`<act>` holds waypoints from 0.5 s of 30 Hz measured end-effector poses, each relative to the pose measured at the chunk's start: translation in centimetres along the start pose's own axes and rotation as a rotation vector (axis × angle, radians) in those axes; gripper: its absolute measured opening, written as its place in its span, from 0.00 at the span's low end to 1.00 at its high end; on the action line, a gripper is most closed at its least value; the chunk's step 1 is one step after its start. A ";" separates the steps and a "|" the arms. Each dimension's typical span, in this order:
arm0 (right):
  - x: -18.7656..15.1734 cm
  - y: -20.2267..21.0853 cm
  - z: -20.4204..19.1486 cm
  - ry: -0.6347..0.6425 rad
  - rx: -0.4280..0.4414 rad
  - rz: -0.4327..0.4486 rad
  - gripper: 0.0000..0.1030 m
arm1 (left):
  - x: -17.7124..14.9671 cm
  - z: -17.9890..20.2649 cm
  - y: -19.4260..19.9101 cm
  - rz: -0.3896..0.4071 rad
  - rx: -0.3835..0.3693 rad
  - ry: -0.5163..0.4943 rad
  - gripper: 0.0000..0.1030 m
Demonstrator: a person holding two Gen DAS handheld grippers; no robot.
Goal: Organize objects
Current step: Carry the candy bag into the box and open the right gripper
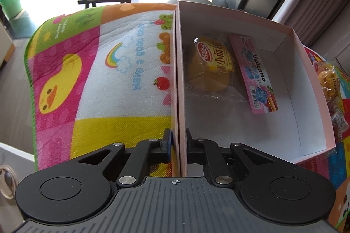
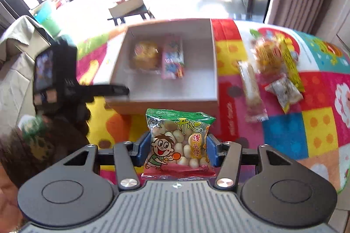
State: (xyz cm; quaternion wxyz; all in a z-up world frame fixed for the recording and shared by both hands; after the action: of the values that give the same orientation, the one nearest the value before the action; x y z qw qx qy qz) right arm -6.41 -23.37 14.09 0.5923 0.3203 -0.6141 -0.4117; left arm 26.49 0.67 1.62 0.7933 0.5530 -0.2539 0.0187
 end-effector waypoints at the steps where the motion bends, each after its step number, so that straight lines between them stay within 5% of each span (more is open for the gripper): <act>1: 1.4 0.2 -0.7 -0.005 0.013 0.036 0.50 | 0.0 0.0 0.0 0.000 -0.004 0.001 0.12; 7: 7.9 -3.0 -3.0 -0.044 0.022 0.119 0.50 | -0.1 -0.2 0.1 0.009 -0.023 0.008 0.13; 15: 6.7 -9.3 -2.9 -0.087 -0.021 0.022 0.50 | -0.3 -0.5 0.2 0.017 -0.040 0.014 0.15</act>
State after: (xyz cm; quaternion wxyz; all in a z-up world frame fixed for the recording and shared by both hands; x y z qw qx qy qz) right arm -5.00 -33.89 8.90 0.5729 0.2888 -0.6385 -0.4251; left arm 26.39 1.26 1.55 0.8059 0.5346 -0.2532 0.0242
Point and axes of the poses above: each gripper's, at about its wrist camera, not at the fingertips, and y roughly against the way its jaws point, z to its right, x to its top, the point moved 3 cm from there along -y, roughly the way its jaws point, and after that the axes turned 4 degrees about -x, right-handed, at the moved point
